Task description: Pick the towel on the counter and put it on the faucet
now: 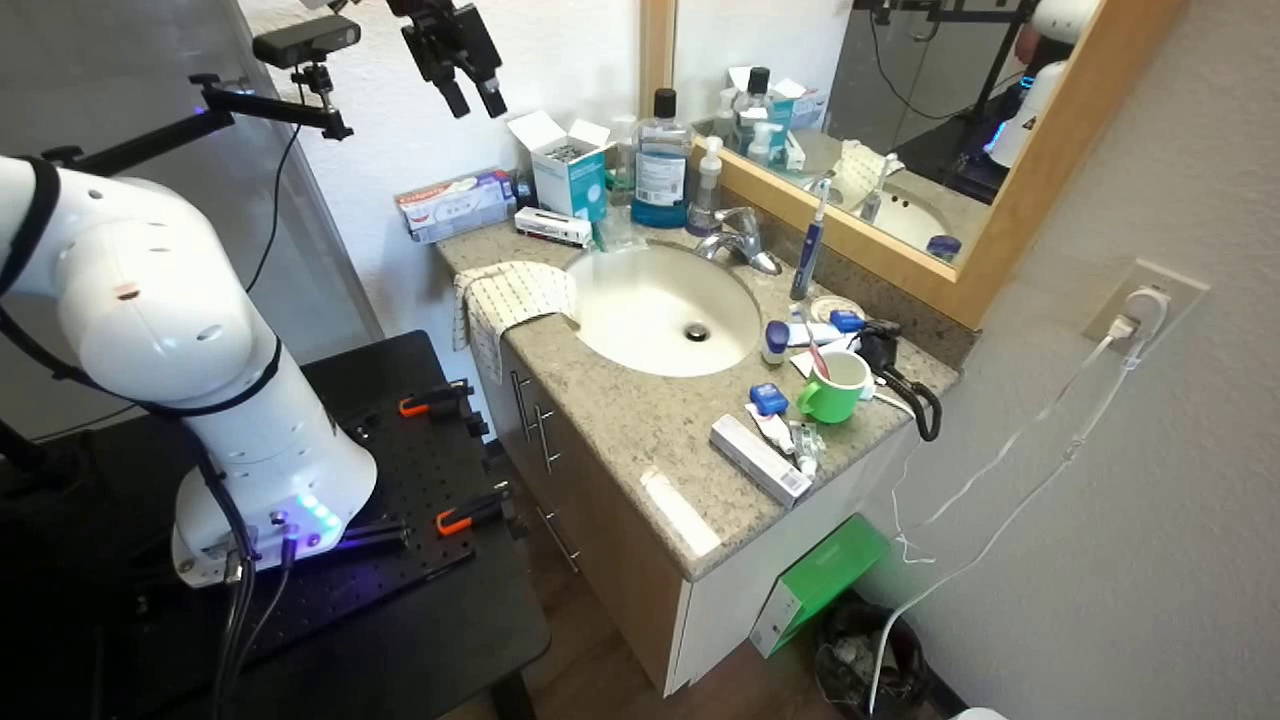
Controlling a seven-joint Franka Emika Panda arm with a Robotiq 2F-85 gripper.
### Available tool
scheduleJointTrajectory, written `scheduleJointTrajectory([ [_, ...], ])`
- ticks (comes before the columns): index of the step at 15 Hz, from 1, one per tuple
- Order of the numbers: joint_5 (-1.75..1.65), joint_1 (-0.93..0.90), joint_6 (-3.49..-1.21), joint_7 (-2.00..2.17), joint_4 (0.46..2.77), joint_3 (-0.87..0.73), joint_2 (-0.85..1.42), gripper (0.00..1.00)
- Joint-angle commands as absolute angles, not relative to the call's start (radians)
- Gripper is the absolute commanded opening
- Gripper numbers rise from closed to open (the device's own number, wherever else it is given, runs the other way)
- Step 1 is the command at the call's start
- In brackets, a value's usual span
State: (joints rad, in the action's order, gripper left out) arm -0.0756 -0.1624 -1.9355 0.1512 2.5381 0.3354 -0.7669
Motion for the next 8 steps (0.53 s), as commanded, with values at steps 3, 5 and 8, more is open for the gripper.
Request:
scheduleJointTrajectory([
  [3, -0.179, -0.232, -2.032, 0.003, 2.53, 0.336, -0.565, 1.0],
  [5, -0.213, -0.258, -2.07, -0.057, 2.532, 0.326, -0.497, 1.0],
  [8, -0.259, -0.291, -2.175, -0.142, 2.541, 0.323, -0.412, 1.0],
])
